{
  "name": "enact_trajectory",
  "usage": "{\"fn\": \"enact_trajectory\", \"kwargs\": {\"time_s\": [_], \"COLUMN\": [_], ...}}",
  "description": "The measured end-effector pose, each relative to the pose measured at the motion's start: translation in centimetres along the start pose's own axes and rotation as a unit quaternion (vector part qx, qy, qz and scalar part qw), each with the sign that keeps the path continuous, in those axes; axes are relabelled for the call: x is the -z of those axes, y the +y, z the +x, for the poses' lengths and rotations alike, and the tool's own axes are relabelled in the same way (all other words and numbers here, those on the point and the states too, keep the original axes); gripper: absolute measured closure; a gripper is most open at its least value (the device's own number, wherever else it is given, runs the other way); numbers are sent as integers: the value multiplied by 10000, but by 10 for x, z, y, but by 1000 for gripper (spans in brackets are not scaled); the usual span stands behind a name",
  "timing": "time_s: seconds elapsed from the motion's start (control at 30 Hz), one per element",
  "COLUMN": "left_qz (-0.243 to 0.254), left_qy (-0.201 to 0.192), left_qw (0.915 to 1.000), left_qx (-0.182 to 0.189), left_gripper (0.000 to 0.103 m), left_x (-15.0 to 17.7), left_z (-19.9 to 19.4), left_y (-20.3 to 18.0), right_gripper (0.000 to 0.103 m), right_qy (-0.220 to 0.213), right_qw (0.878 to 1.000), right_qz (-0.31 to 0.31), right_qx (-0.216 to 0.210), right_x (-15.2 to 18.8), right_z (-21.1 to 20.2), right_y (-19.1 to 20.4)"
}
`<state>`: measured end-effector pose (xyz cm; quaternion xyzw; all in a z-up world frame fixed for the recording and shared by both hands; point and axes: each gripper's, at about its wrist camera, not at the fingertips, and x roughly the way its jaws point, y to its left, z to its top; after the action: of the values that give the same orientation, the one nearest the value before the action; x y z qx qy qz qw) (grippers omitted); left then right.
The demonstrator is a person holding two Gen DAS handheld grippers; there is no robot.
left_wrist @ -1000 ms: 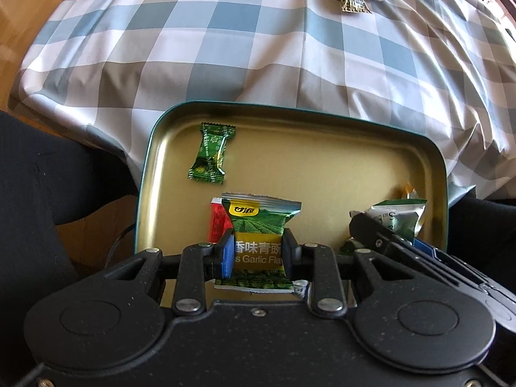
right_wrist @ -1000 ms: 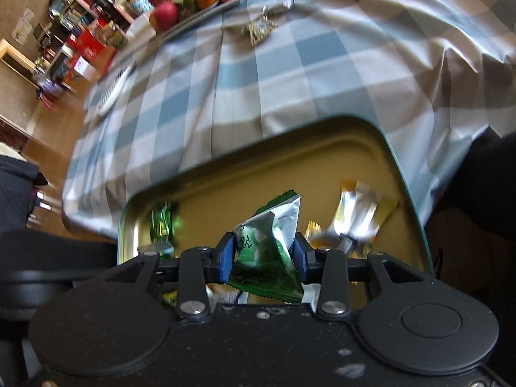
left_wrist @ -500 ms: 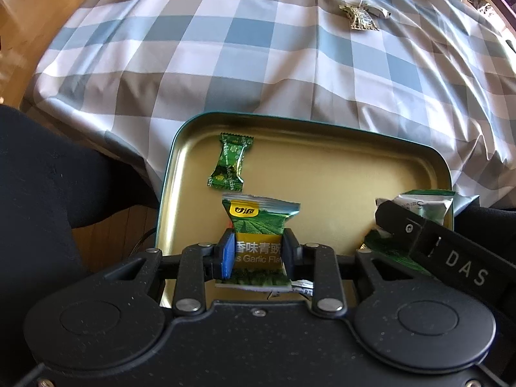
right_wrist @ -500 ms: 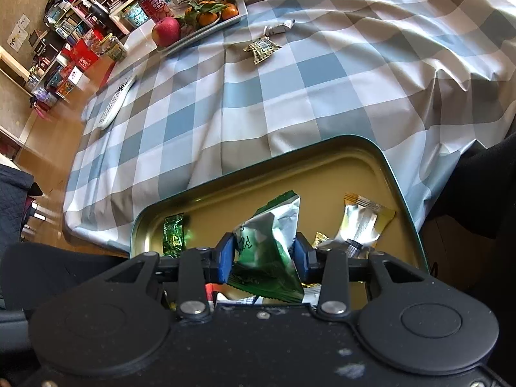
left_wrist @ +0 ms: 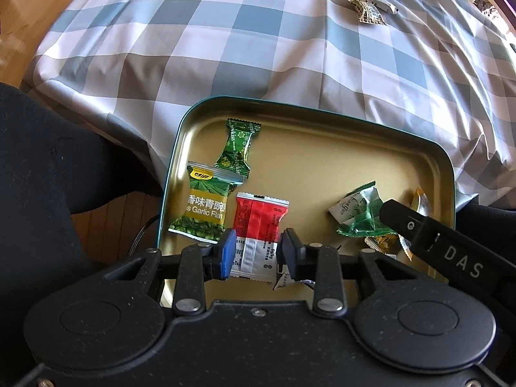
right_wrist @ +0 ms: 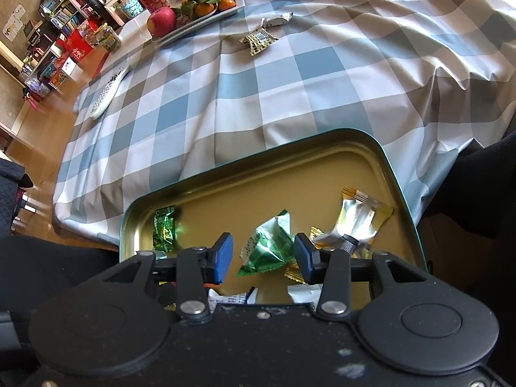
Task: Organize snacks
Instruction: 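Open the left tool dropping the green packet while the right tool releases the candy, then move both open tools back toward the remaining snacks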
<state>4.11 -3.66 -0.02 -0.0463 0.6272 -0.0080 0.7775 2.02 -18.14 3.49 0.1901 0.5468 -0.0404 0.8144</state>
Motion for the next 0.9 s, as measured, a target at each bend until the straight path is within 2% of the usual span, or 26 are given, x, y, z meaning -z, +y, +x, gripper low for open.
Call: {"fn": "enact_trajectory", "kwargs": {"time_s": [0.6, 0.7, 0.77, 0.9], "left_qz": [134, 168, 211, 274], "left_qy": [189, 172, 140, 151], "left_qw": [9995, 9996, 9997, 9995], "left_qx": [197, 129, 59, -15], "left_gripper": [61, 61, 61, 61], "left_x": [-1, -4, -7, -14], "left_z": [7, 6, 5, 2], "left_y": [-2, -4, -6, -10], "right_gripper": [54, 54, 46, 42], "right_qy": [337, 359, 385, 501], "right_qw": [9994, 9993, 9992, 9987], "right_qz": [41, 74, 108, 116], "right_qx": [22, -6, -29, -70], "right_x": [2, -1, -4, -12], "right_z": [15, 16, 17, 20], "right_y": [-6, -8, -9, -9]}}
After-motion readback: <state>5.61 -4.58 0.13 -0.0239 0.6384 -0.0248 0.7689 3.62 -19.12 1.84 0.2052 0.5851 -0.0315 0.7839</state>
